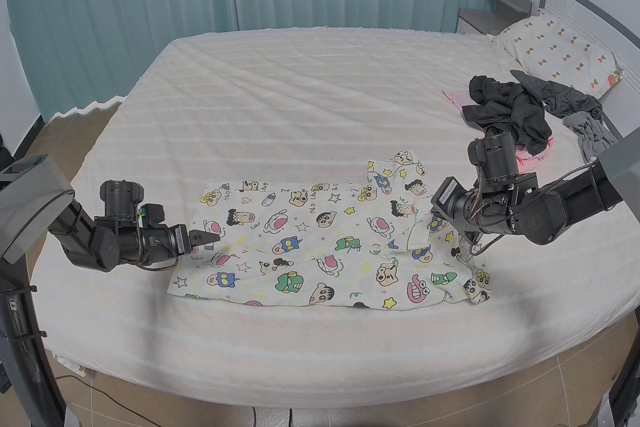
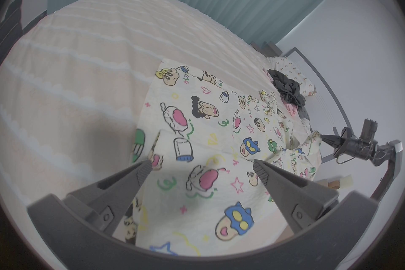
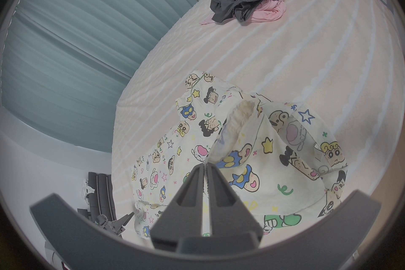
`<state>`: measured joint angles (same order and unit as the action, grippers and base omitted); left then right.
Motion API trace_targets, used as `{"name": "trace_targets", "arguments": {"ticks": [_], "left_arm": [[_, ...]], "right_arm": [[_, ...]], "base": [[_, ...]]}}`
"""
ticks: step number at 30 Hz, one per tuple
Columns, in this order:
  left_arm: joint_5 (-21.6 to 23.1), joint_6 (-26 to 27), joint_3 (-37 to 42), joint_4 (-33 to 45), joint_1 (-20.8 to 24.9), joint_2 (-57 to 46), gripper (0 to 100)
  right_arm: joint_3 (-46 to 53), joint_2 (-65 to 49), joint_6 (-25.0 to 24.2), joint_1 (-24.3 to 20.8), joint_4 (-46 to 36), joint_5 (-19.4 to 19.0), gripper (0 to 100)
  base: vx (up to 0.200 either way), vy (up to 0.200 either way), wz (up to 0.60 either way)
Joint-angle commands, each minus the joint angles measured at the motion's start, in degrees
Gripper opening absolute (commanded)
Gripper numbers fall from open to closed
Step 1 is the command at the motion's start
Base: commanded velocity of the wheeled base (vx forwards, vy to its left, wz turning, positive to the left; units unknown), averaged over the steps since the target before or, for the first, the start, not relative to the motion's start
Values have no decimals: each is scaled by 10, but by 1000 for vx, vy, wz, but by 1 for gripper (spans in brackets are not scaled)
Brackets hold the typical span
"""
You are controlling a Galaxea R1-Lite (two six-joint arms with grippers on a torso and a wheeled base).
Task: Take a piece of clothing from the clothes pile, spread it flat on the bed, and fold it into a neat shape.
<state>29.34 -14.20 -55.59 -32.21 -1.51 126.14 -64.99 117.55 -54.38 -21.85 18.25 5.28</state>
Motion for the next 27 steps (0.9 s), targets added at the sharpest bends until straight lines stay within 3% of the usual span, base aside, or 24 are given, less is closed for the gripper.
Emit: {"name": "trace_targets", "arguments": {"ticks": [1,7,19,20,27], "left_arm": [[-21,10,-28,1,9,41,100],[-49,44,-38,1,13,67,100],[-55,47,-48,0,12,69,100],[-55,46,-48,0,12,69,0],[-56,44,-44,2,8,65,0]], "right_arm": [[3,-8,0,-2,0,0,0],[7,-12,1,-2,0,0,0],[7,-11,0,-2,1,-1,0],[7,-11,0,-2,1,-1,0],[7,-10,0,-2,1,-1,0]], "base": [[0,0,0],[0,0,0],[0,0,0],[0,0,0],[0,0,0]]}}
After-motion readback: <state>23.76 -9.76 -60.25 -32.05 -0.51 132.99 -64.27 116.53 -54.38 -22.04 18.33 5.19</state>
